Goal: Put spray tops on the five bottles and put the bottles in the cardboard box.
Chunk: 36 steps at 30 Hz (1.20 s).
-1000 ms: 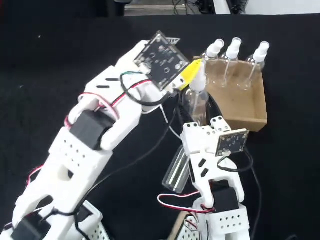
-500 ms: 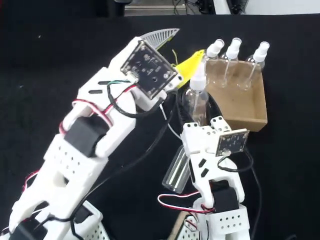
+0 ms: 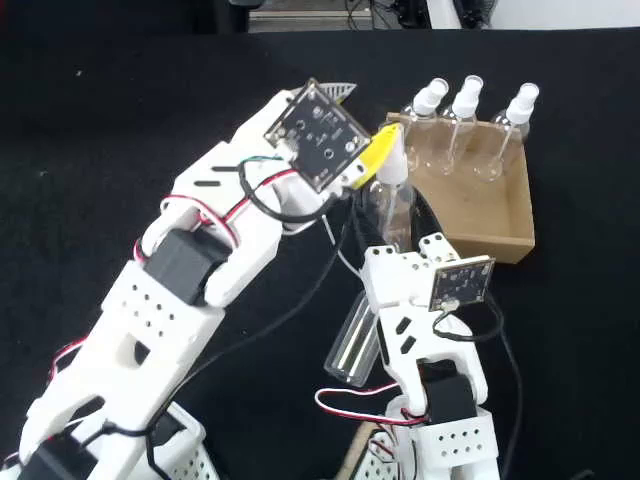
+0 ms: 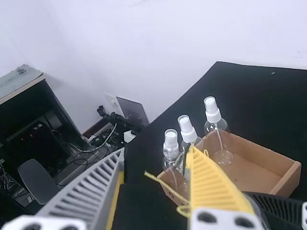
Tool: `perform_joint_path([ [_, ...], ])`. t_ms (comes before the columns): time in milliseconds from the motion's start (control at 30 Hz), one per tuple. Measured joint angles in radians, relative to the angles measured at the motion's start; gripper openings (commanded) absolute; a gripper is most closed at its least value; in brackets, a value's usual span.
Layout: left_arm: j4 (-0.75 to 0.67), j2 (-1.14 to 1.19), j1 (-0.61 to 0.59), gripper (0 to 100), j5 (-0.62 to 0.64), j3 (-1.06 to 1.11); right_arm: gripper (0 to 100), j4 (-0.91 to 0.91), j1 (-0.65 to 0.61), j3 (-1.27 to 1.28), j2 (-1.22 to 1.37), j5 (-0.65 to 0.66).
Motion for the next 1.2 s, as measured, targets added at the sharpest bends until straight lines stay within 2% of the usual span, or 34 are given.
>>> perform_joint_path([
  [100, 0.003, -0.048, 0.003, 21, 0.000, 0.052, 1.1, 0.000, 0.002, 0.000, 0.000, 0.002],
  [400, 0.003, -0.180, 0.112, 21, 0.003, 0.160, 1.1, 0.000, 0.002, 0.000, 0.000, 0.002],
  [667, -0.080, -0.189, 0.107, 21, -0.002, 0.178, 1.1, 0.000, 0.002, 0.000, 0.000, 0.000],
  [900, -0.100, -0.207, 0.023, 21, -0.002, 0.178, 1.1, 0.000, 0.002, 0.000, 0.000, 0.000],
  [1067, -0.020, -0.292, -0.017, 21, -0.002, 0.163, 1.1, 0.005, 0.005, 0.000, 0.000, -0.002],
  [1200, 0.110, -0.354, -0.072, 21, -0.002, 0.190, 1.1, 0.087, 0.074, -0.005, 0.000, 0.000],
])
